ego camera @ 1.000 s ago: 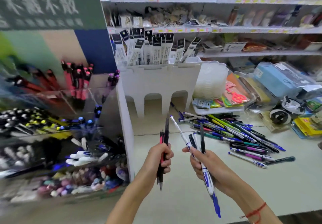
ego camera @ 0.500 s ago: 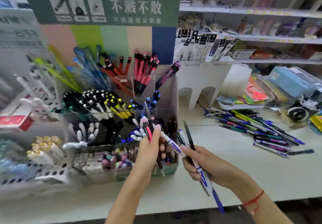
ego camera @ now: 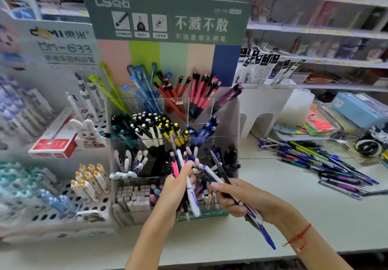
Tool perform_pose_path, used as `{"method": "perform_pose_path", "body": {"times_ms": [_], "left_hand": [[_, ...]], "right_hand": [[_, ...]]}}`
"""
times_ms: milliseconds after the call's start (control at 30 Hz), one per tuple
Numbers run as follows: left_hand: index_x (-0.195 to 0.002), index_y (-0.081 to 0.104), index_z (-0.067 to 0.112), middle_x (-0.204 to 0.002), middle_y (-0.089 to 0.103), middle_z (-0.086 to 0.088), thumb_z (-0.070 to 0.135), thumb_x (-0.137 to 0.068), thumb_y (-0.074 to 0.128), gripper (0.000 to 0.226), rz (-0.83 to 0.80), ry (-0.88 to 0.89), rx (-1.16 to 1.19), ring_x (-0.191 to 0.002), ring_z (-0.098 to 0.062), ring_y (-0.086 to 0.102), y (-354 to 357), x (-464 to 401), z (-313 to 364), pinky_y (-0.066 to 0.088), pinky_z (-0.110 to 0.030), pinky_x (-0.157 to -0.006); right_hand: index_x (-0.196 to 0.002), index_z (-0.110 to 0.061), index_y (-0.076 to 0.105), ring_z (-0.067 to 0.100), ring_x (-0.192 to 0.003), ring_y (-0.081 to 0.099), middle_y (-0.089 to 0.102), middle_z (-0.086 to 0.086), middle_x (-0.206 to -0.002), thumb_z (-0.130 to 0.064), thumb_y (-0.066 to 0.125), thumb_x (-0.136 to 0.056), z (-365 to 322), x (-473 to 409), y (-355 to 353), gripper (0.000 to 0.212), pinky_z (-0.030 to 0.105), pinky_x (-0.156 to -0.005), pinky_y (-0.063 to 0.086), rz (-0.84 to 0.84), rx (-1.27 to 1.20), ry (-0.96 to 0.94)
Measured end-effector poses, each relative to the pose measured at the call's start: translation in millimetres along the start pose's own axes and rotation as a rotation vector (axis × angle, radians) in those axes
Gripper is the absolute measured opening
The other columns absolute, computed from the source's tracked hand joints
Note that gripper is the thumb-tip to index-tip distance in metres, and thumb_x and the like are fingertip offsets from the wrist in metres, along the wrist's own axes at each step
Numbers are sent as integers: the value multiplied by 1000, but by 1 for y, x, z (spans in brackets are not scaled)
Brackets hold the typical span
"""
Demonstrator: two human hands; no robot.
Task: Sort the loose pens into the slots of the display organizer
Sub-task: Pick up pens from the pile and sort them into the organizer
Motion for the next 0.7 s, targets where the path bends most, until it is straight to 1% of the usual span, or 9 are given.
{"method": "perform_pose_path", "body": {"times_ms": [67,133,233,300,433,500,600,633,700], "left_hand": [[-58,43,20,-49,35,6,43,-92,57,43,-10,16,-57,-43,-10,34,-8,-2,0,35,-24,-48],[-57,49,23,-49,36,8,46,-91,56,42,-61,33,-123,-45,-9,33,-12,-1,1,33,-22,-48],[-78,57,19,-53,35,7,49,-89,56,33,-164,-13,-106,-48,-9,31,-15,-1,0,30,-21,-48],[-96,56,13,-54,33,7,49,-88,59,37,-225,-92,-42,-48,-8,28,-18,-3,1,28,-19,-43],[-103,63,7,-55,40,6,36,-92,59,32,-343,-193,3,-44,-4,33,-24,-3,6,29,-14,-36],[-97,62,7,-53,47,6,37,-93,58,30,-296,-108,-138,-44,-6,37,-24,-5,6,34,-16,-40],[-72,56,10,-53,47,0,39,-94,54,37,-138,132,-340,-43,-7,40,-20,-8,5,37,-16,-46],[-67,56,10,-54,49,-1,39,-94,54,40,-89,200,-352,-43,-7,41,-18,-7,5,37,-16,-47],[-68,62,12,-53,56,4,35,-95,53,37,12,289,-287,-45,-5,46,-15,-4,7,40,-16,-47]], "right_hand": [[-68,-14,41,4,-36,28,40,-8,-50,-33,48,-99,-2,-1,2,38,16,-42,21,3,-12,11],[-68,-15,41,3,-36,29,43,-11,-49,-30,44,-102,-6,-2,6,37,15,-41,23,-42,2,19],[-67,-15,40,2,-35,30,42,-12,-47,-31,42,-102,-9,-7,12,39,14,-42,25,-99,24,9],[-66,-15,41,1,-35,30,40,-11,-49,-31,44,-101,-9,-9,13,39,14,-42,26,-118,9,6],[-69,-15,47,1,-35,33,44,-7,-54,-28,48,-100,-6,-10,8,34,12,-40,26,-187,-45,27],[-78,-10,45,1,-36,33,43,-3,-60,-33,54,-96,-3,-11,4,30,12,-39,27,-192,-73,35],[-91,-9,49,1,-37,32,45,-2,-61,-32,58,-93,1,-8,0,25,13,-41,25,-147,-77,63],[-99,-7,50,2,-38,31,46,-3,-61,-32,59,-92,1,-6,-3,28,13,-42,24,-134,-56,68],[-111,-4,51,4,-40,27,44,-1,-62,-33,62,-92,1,1,-10,36,15,-43,22,-117,6,60]]}}
Point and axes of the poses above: each hand's wrist, its own x-axis away from the middle knuckle, its own y-axis out of the palm, z = x × y, the point moved 1 cm from there along -x, towards the middle knuckle
